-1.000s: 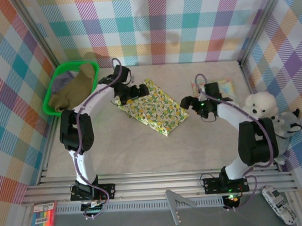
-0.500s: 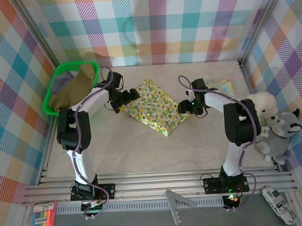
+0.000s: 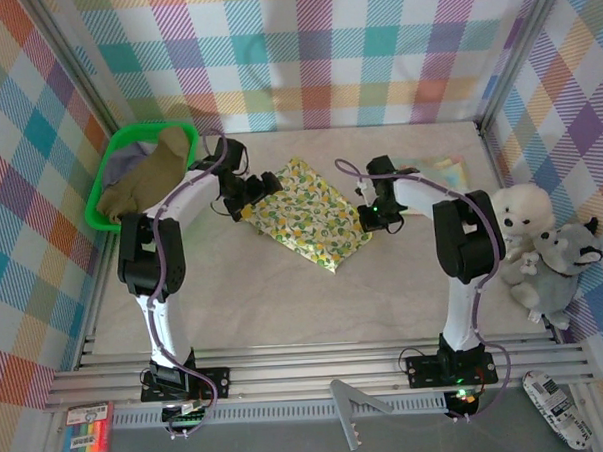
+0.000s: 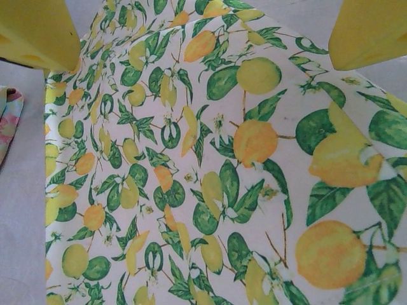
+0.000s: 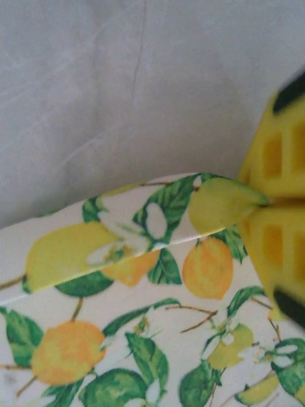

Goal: Fold and stack the skirts

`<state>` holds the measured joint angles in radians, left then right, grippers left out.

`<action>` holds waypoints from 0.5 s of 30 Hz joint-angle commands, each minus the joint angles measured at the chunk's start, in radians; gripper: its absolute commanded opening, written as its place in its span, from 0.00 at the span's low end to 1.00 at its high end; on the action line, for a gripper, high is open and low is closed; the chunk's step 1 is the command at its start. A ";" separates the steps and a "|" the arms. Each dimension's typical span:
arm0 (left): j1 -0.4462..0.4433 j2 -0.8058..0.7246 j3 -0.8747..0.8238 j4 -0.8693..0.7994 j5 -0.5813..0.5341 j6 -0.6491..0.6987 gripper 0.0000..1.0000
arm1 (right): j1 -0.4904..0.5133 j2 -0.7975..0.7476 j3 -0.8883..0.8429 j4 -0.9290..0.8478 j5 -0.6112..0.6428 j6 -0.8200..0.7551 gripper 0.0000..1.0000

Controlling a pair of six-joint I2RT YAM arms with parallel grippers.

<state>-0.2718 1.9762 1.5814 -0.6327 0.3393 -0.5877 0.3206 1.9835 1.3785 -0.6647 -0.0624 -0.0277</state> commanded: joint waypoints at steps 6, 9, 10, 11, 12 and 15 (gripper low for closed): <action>-0.053 0.026 0.144 -0.146 -0.093 -0.005 1.00 | 0.227 -0.194 -0.120 -0.010 0.223 -0.211 0.00; -0.080 0.051 0.191 -0.170 -0.122 -0.016 1.00 | 0.330 -0.265 -0.185 0.005 0.233 -0.253 0.00; -0.088 0.064 0.207 -0.175 -0.124 -0.018 1.00 | 0.366 -0.279 -0.201 0.005 0.242 -0.257 0.00; -0.095 0.076 0.221 -0.181 -0.125 -0.022 1.00 | 0.397 -0.289 -0.214 0.004 0.253 -0.261 0.00; -0.100 0.090 0.234 -0.184 -0.123 -0.026 1.00 | 0.429 -0.296 -0.227 0.005 0.272 -0.265 0.00; -0.117 0.150 0.293 -0.193 -0.092 -0.031 1.00 | 0.499 -0.305 -0.263 0.016 0.308 -0.267 0.00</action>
<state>-0.3767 2.0682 1.8244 -0.7662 0.2443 -0.6003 0.7879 1.6913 1.1522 -0.6456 0.1837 -0.2535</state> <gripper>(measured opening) 0.998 0.057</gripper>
